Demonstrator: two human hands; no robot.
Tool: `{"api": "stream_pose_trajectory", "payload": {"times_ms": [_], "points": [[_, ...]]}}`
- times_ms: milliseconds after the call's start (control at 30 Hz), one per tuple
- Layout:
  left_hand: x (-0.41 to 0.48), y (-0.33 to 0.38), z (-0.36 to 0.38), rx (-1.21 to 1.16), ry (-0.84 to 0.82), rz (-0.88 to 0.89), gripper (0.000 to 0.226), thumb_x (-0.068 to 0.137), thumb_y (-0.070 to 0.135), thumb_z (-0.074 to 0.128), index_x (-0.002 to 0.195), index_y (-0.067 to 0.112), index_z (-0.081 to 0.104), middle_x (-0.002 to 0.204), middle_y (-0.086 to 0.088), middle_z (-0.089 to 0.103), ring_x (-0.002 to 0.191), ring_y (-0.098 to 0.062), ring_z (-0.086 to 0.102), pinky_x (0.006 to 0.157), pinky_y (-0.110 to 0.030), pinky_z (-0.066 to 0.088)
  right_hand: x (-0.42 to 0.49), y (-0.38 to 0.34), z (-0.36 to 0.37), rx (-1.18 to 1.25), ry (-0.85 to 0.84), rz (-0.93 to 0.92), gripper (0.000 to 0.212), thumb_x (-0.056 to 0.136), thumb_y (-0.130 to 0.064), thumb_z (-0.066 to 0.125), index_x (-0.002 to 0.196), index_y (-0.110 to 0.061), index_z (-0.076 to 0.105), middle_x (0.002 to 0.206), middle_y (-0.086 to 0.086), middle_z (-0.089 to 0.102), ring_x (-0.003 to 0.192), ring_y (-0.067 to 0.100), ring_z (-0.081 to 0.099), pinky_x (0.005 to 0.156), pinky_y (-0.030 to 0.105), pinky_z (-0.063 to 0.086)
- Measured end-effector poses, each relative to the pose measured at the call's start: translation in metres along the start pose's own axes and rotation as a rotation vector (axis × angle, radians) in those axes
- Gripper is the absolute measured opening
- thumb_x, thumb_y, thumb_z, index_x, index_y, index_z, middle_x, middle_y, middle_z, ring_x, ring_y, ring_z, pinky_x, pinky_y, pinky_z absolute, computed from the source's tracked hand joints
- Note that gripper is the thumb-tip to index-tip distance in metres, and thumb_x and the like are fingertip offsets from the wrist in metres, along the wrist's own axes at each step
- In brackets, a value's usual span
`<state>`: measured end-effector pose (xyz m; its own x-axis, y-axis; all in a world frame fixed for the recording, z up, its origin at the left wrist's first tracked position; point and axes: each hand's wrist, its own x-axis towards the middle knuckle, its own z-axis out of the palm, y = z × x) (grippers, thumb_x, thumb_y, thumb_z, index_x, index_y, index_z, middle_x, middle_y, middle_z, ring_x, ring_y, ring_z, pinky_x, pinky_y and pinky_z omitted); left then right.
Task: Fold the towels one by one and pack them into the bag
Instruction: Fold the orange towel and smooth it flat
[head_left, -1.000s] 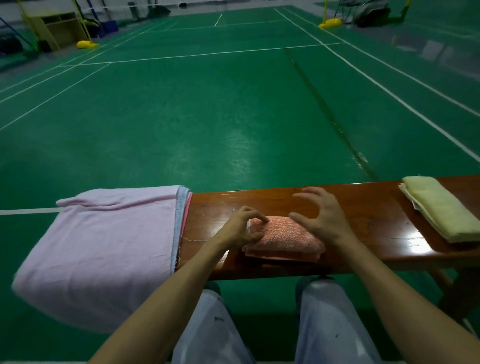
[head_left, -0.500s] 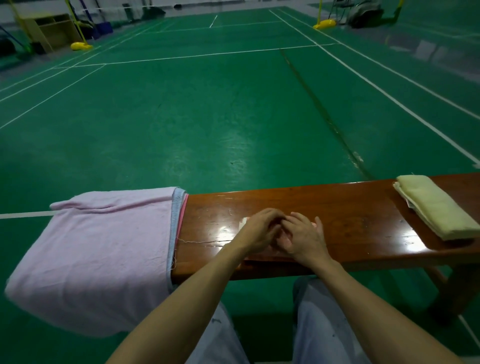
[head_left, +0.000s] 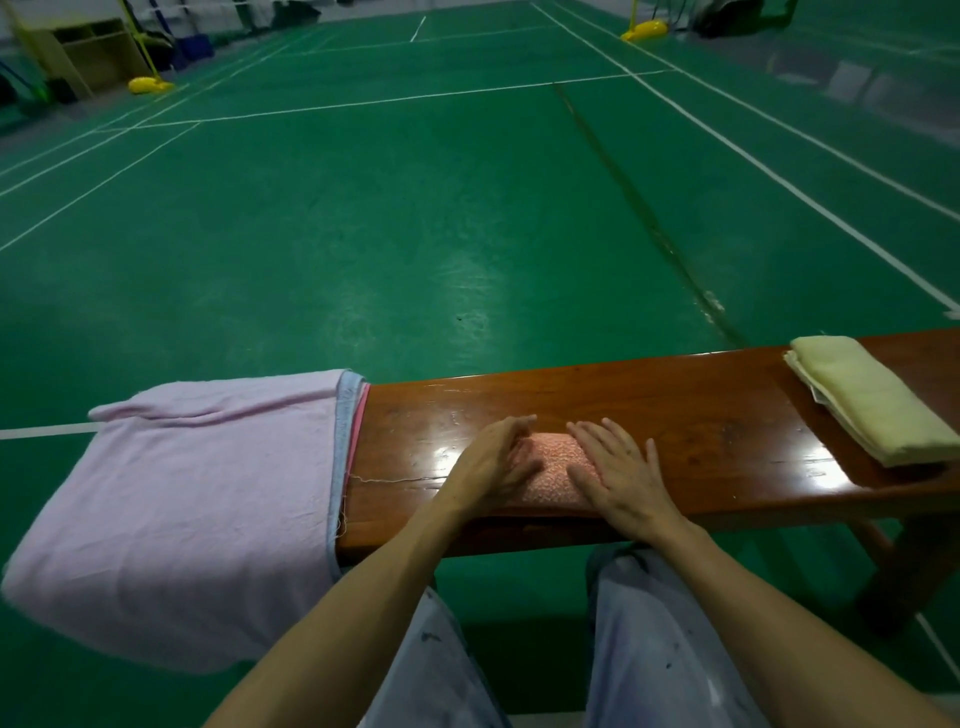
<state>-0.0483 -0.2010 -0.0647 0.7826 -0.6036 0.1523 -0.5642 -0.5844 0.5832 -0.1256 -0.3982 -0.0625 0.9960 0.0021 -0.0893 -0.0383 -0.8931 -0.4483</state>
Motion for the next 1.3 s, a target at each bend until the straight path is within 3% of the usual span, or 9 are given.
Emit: {"api": "stream_pose_trajectory", "payload": {"times_ms": [100, 300, 433, 600, 667, 833, 933, 1167, 1300], "points": [[-0.012, -0.007, -0.003, -0.127, 0.052, -0.007, 0.048, 0.087, 0.044, 0.059, 0.125, 0.015, 0.057, 0.135, -0.001, 0.053, 0.12, -0.014, 0.051, 0.101, -0.035, 0.048, 0.0, 0.008, 0.0, 0.084, -0.021, -0.025, 0.116, 0.054, -0.098, -0.014, 0.153, -0.042, 0.012, 0.163, -0.013, 0.009, 0.149, 0.007, -0.005, 0.116, 0.056, -0.011], [-0.03, -0.023, -0.023, -0.31, -0.015, -0.175, 0.054, 0.079, 0.026, 0.075, 0.129, 0.025, 0.054, 0.146, 0.008, 0.042, 0.128, -0.008, 0.038, 0.1, -0.023, 0.041, -0.003, 0.013, -0.001, 0.104, -0.03, -0.051, 0.098, 0.052, -0.102, -0.005, 0.138, -0.058, 0.013, 0.161, -0.012, 0.016, 0.15, 0.011, 0.0, 0.115, 0.055, -0.012], [-0.019, -0.023, -0.031, -0.279, -0.097, -0.221, 0.059, 0.076, 0.026, 0.077, 0.13, 0.03, 0.053, 0.148, 0.008, 0.041, 0.13, -0.013, 0.036, 0.104, -0.039, 0.042, -0.006, 0.011, 0.002, 0.02, 0.013, -0.009, 0.103, 0.052, -0.099, -0.013, 0.14, -0.06, 0.022, 0.157, -0.013, 0.022, 0.148, 0.011, 0.005, 0.115, 0.058, -0.009], [0.04, -0.005, -0.021, -0.125, -0.177, -0.12, 0.06, 0.076, 0.025, 0.078, 0.131, 0.025, 0.054, 0.147, 0.007, 0.042, 0.127, -0.006, 0.034, 0.111, -0.04, 0.034, -0.008, 0.032, -0.007, -0.026, 0.138, 0.12, 0.108, 0.056, -0.095, -0.018, 0.144, -0.053, 0.027, 0.153, -0.013, 0.026, 0.147, 0.012, 0.009, 0.114, 0.061, -0.007], [0.074, 0.007, -0.008, -0.072, -0.192, -0.032, 0.06, 0.074, 0.025, 0.08, 0.13, 0.022, 0.057, 0.145, 0.004, 0.044, 0.126, -0.004, 0.035, 0.113, -0.038, 0.034, -0.008, 0.05, -0.018, -0.03, 0.178, 0.202, 0.102, 0.061, -0.094, -0.01, 0.144, -0.051, 0.029, 0.154, -0.012, 0.027, 0.148, 0.014, 0.009, 0.113, 0.062, -0.006], [0.16, 0.051, 0.034, 0.216, -0.171, 0.181, 0.055, 0.078, 0.04, 0.075, 0.129, 0.03, 0.059, 0.139, -0.001, 0.045, 0.124, -0.022, 0.033, 0.106, -0.039, 0.034, -0.012, 0.094, -0.044, -0.004, 0.279, 0.397, 0.086, 0.071, -0.072, 0.001, 0.147, -0.044, 0.029, 0.154, -0.006, 0.028, 0.146, 0.017, 0.011, 0.115, 0.06, 0.0], [0.201, 0.081, 0.06, 0.305, -0.18, 0.279, 0.047, 0.083, 0.034, 0.071, 0.128, 0.028, 0.059, 0.131, -0.005, 0.047, 0.116, -0.026, 0.038, 0.098, -0.04, 0.041, -0.017, 0.12, -0.058, -0.042, 0.36, 0.471, 0.082, 0.074, -0.07, 0.004, 0.146, -0.043, 0.031, 0.153, -0.003, 0.027, 0.144, 0.02, 0.013, 0.115, 0.06, 0.003], [0.25, 0.145, 0.117, 0.204, -0.226, 0.331, 0.044, 0.083, 0.008, 0.067, 0.126, 0.016, 0.059, 0.116, -0.012, 0.052, 0.101, -0.03, 0.056, 0.087, -0.038, 0.049, -0.023, 0.178, -0.084, -0.225, 0.598, 0.582, 0.061, 0.076, -0.067, 0.048, 0.13, -0.041, 0.057, 0.15, 0.009, 0.025, 0.142, 0.034, 0.011, 0.108, 0.07, 0.007], [0.263, 0.166, 0.138, 0.154, -0.246, 0.335, 0.043, 0.086, 0.006, 0.064, 0.128, 0.017, 0.059, 0.118, -0.012, 0.052, 0.106, -0.028, 0.054, 0.092, -0.038, 0.049, -0.031, 0.2, -0.094, -0.2, 0.499, 0.683, 0.063, 0.081, -0.074, 0.044, 0.138, -0.049, 0.043, 0.158, 0.006, 0.004, 0.147, 0.034, -0.007, 0.112, 0.066, -0.002]]}}
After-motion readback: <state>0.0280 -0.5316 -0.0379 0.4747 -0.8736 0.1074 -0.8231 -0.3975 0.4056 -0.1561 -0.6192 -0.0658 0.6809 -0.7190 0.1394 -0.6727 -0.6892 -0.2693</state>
